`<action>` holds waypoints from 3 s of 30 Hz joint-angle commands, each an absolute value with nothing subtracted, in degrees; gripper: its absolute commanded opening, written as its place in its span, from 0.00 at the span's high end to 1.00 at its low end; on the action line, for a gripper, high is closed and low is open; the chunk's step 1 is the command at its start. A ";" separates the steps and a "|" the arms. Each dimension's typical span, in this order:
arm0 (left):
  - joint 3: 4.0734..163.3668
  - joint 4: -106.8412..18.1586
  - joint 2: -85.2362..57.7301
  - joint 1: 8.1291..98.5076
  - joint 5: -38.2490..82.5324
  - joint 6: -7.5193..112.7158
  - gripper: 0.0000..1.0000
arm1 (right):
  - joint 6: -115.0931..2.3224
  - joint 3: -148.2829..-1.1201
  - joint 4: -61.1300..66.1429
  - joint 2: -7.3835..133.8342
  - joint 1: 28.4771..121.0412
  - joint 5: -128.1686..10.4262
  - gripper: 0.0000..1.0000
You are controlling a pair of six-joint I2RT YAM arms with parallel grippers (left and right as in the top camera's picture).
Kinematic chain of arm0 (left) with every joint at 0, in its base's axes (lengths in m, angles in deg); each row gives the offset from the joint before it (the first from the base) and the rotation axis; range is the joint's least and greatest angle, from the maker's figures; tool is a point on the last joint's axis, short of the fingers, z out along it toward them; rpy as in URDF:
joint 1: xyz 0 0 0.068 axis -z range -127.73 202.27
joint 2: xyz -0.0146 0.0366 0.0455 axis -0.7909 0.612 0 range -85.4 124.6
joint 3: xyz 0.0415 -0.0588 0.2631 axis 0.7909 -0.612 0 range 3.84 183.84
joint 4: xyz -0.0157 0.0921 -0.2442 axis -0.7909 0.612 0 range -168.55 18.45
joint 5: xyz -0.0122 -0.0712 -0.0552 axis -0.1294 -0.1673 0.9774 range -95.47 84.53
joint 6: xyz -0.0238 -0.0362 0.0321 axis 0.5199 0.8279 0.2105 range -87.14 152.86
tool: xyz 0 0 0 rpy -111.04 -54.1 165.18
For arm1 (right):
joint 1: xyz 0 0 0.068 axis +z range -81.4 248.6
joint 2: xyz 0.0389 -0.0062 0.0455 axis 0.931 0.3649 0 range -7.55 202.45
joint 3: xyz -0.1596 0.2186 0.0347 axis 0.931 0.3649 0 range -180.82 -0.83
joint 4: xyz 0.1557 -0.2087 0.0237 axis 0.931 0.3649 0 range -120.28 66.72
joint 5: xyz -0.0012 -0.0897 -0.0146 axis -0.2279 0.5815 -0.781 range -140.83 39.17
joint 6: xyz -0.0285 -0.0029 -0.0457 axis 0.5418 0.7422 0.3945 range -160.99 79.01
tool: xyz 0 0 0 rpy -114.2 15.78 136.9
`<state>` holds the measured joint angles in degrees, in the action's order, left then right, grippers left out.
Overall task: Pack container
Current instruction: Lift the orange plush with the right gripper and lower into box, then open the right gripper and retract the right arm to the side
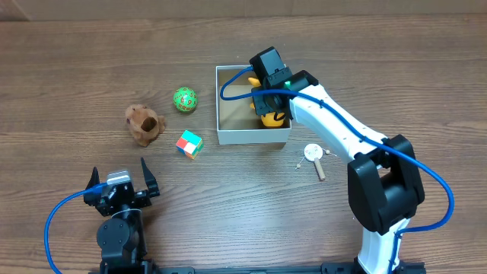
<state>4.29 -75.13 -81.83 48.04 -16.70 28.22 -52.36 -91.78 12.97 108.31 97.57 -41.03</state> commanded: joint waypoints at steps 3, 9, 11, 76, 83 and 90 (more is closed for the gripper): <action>4.12 -75.37 -81.76 48.06 -17.27 27.50 0.00 | -52.82 -92.66 12.68 107.52 97.46 -39.82 0.81; 4.12 -75.37 -81.76 48.06 -17.27 27.50 0.00 | -52.80 -92.81 12.72 107.47 97.46 -39.69 0.38; 4.12 -75.37 -81.76 48.06 -17.27 27.50 0.00 | -52.78 -92.83 12.68 107.28 97.46 -39.69 0.32; 4.12 -75.37 -81.76 48.06 -17.27 27.50 0.00 | -57.15 -109.53 51.26 93.51 66.22 -35.06 0.00; 4.12 -75.37 -81.76 48.06 -17.27 27.50 0.00 | -57.15 -109.53 51.24 93.51 66.22 -35.06 0.00; 4.12 -75.37 -81.76 48.06 -17.27 27.50 0.00 | -57.15 -109.53 51.26 93.51 66.22 -35.06 0.00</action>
<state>4.29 -75.13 -81.83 48.04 -16.72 28.19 -57.04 -108.79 51.39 93.77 66.07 -35.41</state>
